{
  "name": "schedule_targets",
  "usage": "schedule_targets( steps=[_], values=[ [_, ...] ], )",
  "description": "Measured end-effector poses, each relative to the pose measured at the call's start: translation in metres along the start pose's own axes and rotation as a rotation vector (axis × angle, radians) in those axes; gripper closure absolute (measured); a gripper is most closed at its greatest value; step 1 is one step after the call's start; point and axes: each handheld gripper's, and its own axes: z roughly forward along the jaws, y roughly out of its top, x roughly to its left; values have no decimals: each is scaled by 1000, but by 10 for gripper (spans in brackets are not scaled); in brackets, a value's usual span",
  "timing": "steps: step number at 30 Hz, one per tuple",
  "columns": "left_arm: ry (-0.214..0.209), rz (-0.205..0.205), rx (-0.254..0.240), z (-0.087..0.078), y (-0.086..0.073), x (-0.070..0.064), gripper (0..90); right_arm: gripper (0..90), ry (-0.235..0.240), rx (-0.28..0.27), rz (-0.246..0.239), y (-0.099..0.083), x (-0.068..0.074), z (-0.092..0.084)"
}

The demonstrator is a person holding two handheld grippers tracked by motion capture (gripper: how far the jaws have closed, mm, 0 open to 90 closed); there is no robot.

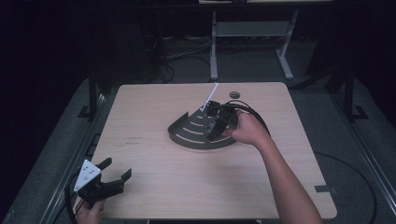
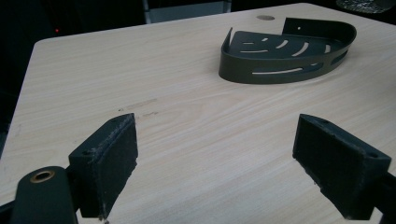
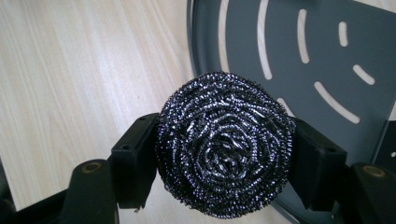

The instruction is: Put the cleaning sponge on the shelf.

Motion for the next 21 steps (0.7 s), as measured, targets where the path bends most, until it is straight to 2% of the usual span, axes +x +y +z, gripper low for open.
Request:
schedule_targets(
  steps=[3,5,8,12,21],
  values=[
    [1,-2,1,0,0,0,133,321,-19,20,7,3,-4,2],
    [1,2,1,0,0,0,132,321,-3,22,13,6,-7,3],
    [1,2,0,0,0,-1,132,320,-7,38,20,10,-10,6],
    [3,-3,-4,0,0,0,133,320,12,14,37,14,-17,11],
    [3,-5,-7,0,0,0,132,319,3,39,78,17,-29,30]
  ],
)
